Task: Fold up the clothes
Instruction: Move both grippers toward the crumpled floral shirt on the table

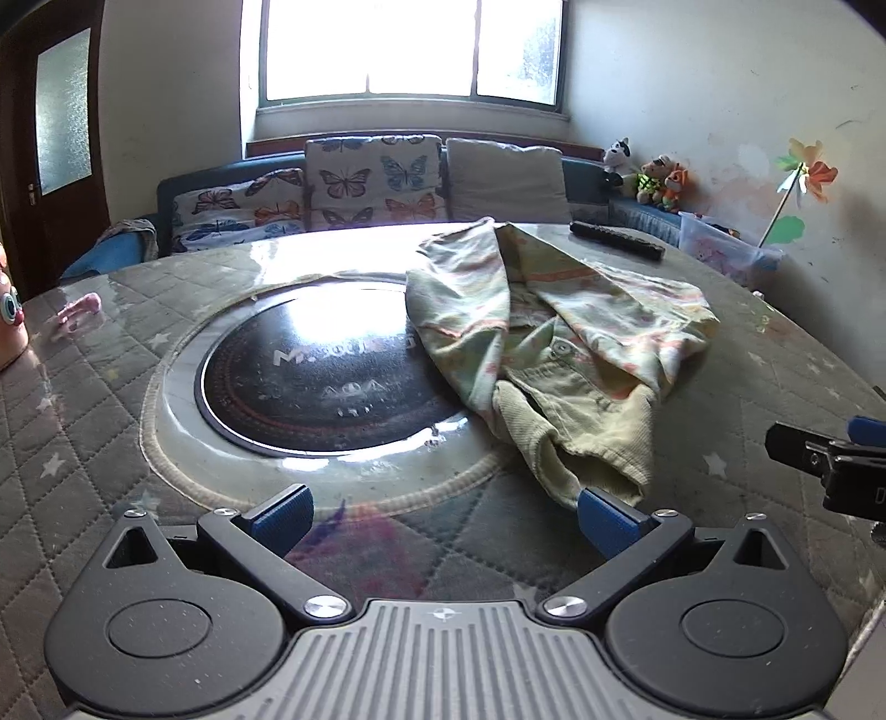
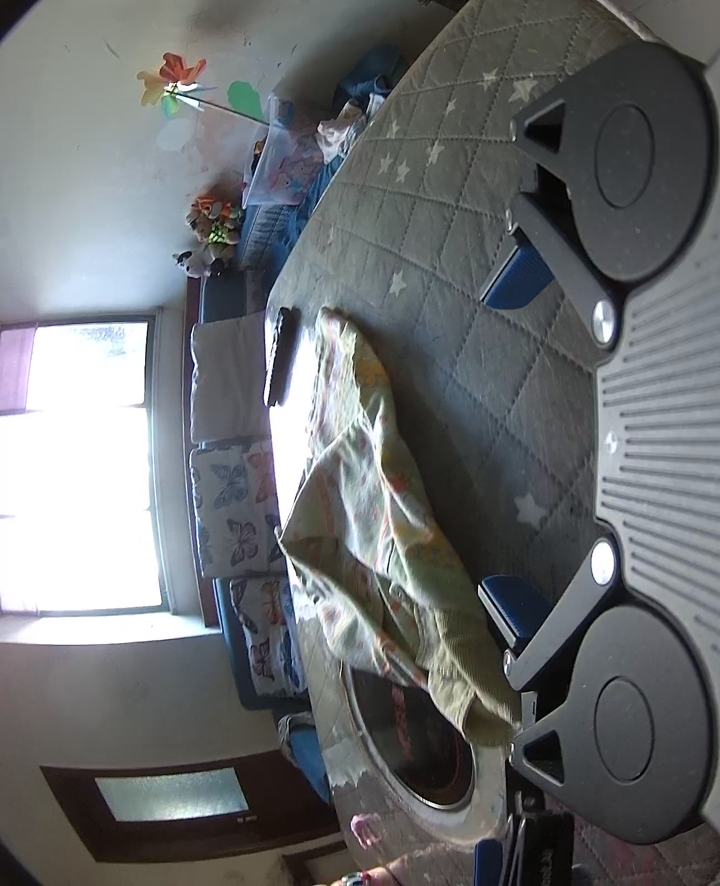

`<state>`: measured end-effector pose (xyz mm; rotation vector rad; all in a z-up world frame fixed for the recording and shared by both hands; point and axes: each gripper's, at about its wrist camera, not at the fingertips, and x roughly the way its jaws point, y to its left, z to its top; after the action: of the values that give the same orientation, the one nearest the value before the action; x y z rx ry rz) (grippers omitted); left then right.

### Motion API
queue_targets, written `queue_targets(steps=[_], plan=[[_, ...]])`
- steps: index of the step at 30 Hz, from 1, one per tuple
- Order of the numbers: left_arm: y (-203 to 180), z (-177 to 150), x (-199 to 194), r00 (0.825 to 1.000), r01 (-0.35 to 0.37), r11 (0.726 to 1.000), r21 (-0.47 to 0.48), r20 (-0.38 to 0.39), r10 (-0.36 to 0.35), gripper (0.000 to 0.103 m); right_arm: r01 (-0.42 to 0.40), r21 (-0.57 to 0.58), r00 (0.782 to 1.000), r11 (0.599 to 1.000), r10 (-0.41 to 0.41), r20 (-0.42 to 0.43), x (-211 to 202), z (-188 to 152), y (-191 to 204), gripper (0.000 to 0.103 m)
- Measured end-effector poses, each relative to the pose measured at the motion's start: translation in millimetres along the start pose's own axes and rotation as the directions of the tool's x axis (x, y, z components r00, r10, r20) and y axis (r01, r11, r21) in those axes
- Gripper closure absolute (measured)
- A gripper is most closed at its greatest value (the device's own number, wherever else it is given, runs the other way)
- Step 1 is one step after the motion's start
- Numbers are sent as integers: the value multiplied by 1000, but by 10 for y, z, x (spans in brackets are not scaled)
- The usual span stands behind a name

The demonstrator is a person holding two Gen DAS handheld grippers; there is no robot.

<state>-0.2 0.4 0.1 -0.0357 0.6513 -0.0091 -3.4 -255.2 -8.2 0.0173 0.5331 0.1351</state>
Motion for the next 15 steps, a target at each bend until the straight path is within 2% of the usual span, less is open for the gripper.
queue_targets(steps=[5,15], plan=[[2,-58,-80,999,-45,999,20,0,45,0,-26,-27,1000,999,26,-3,-46,-20,95,0],[33,-38,-48,999,-12,1000,7,-33,13,0,-74,-80,997,994,73,-14,-129,-61,281,0]])
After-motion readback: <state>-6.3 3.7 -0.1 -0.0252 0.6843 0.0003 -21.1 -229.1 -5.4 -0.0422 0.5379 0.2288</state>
